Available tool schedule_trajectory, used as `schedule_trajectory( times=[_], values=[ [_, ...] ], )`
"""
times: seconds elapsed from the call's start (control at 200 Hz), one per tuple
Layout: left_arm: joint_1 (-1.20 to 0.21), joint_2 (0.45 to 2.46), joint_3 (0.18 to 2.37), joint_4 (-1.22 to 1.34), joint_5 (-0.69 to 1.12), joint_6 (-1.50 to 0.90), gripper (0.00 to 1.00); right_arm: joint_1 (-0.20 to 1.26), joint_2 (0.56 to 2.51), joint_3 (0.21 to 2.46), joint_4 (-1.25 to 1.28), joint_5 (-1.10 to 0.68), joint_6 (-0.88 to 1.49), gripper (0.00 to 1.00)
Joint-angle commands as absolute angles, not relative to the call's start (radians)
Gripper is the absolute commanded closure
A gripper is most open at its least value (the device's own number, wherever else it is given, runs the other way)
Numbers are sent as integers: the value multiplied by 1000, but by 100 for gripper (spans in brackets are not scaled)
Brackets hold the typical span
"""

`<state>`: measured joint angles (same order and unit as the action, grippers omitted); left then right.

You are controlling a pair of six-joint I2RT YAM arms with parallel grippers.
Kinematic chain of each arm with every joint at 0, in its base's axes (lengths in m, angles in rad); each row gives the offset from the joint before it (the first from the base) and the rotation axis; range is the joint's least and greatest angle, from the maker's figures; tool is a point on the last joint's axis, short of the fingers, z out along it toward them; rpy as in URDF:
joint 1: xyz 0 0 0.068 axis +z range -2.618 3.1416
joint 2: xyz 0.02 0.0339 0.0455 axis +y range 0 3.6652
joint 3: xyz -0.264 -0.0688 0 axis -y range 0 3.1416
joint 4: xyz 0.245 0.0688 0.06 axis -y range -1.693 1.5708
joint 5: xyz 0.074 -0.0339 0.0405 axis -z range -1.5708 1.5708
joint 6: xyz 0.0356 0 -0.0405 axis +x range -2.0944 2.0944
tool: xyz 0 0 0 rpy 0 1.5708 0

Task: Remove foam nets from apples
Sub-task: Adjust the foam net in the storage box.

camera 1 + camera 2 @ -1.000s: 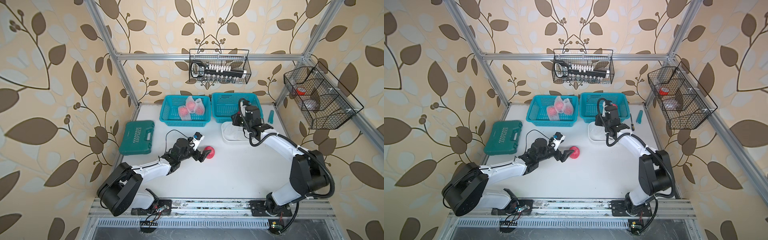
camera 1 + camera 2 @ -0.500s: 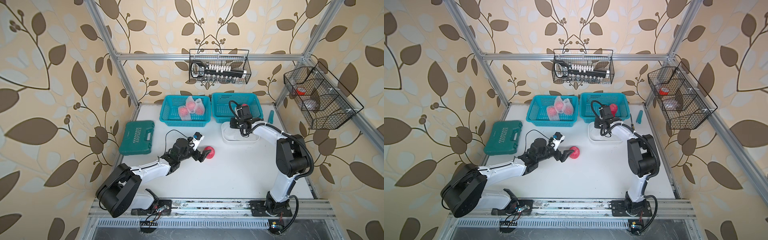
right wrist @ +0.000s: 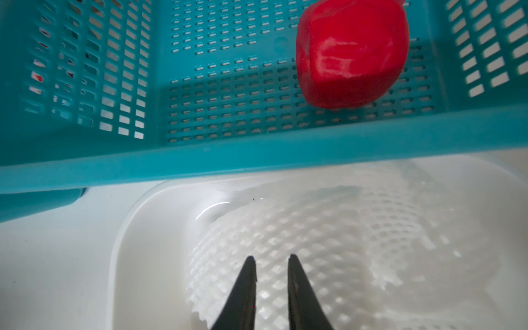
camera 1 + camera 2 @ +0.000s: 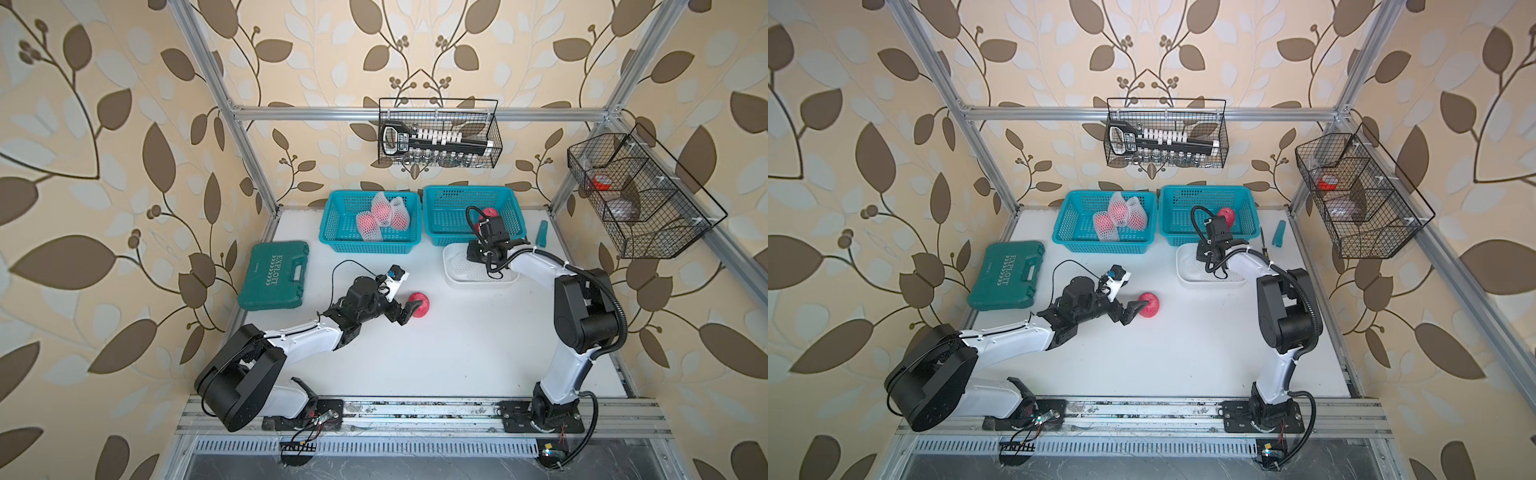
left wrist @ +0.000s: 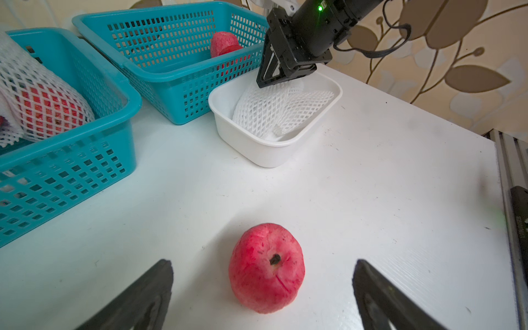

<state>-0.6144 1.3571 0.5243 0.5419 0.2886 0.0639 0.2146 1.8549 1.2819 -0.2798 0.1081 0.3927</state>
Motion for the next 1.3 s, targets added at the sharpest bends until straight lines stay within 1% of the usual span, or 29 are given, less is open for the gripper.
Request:
schedule_trajectory(
  times=[0.0, 0.26, 0.505, 0.595, 0.655, 0.735, 0.82, 0.97, 1.025, 1.09, 1.16, 1.21, 1.295],
  values=[
    [-614, 1361, 563, 557, 307, 63, 1, 213, 1889, 1253, -277, 102, 417, 79],
    [-615, 1362, 565, 551, 298, 61, 1, 214, 1875, 1192, -235, 99, 441, 79],
    [-615, 1369, 564, 553, 295, 57, 1, 214, 1892, 1183, -219, 101, 450, 79],
    [-614, 1370, 563, 553, 294, 57, 1, 214, 1882, 1184, -216, 95, 450, 77],
    [-615, 1369, 566, 548, 291, 57, 1, 214, 1868, 1186, -216, 83, 450, 73],
    [-614, 1363, 568, 546, 292, 56, 1, 214, 1840, 1195, -222, 66, 452, 63],
    [-615, 1350, 574, 532, 292, 54, 1, 214, 1801, 1200, -226, 45, 449, 56],
    [-614, 1300, 578, 484, 276, 3, 1, 225, 1701, 1180, -199, 15, 443, 41],
    [-614, 1275, 575, 462, 263, -23, 1, 230, 1668, 1177, -200, 18, 440, 38],
    [-615, 1244, 575, 412, 248, -51, 1, 235, 1632, 1168, -194, -5, 433, 37],
    [-614, 1211, 589, 319, 213, -95, 1, 247, 1574, 1125, -118, -99, 399, 36],
    [-614, 1179, 603, 230, 185, -134, 1, 269, 1526, 1082, -61, -146, 374, 31],
    [-614, 1123, 620, 96, 168, -170, 1, 310, 1449, 1015, 4, -162, 356, 23]
  ],
)
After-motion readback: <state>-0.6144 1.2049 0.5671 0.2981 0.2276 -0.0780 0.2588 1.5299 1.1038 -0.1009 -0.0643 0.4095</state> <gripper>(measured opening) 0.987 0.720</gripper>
